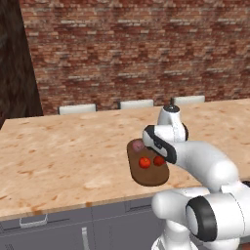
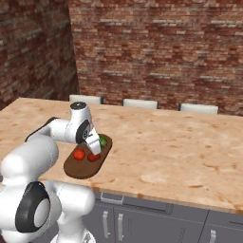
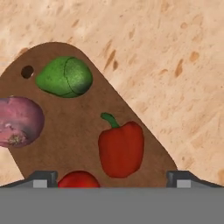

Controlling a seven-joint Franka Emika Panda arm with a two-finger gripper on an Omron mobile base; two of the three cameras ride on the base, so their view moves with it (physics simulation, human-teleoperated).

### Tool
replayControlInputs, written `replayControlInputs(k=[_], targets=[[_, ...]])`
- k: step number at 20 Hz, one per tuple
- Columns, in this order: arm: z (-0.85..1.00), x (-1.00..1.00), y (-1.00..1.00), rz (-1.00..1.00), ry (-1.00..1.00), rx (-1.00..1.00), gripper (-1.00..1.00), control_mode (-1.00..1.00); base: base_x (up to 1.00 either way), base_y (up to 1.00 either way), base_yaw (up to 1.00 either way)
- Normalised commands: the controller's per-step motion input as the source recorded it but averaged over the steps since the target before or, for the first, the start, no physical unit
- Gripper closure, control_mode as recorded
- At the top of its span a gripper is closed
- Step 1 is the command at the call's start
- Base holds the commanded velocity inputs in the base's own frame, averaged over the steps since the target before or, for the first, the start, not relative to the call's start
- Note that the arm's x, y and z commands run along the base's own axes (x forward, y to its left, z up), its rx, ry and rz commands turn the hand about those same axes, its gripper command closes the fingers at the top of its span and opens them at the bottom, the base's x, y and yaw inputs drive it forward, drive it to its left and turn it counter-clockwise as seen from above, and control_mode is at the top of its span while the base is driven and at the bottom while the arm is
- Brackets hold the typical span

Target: Place the avocado, onion, tomato, and bell pepper on the cutting board.

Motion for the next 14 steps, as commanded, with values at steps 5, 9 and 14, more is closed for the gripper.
replayControlInputs(k=[5, 9, 14], targets=[[0.49, -0.42, 0.00, 0.00, -0.23, 0.00, -1.00, -1.00, 0.00, 0.00, 0.00], [0.50, -0.51, 0.00, 0.00, -0.25, 0.00, -1.00, -1.00, 0.00, 0.00, 0.00], [0.48, -0.59, 0.00, 0.00, -0.28, -0.01, -1.00, -1.00, 0.00, 0.00, 0.00]])
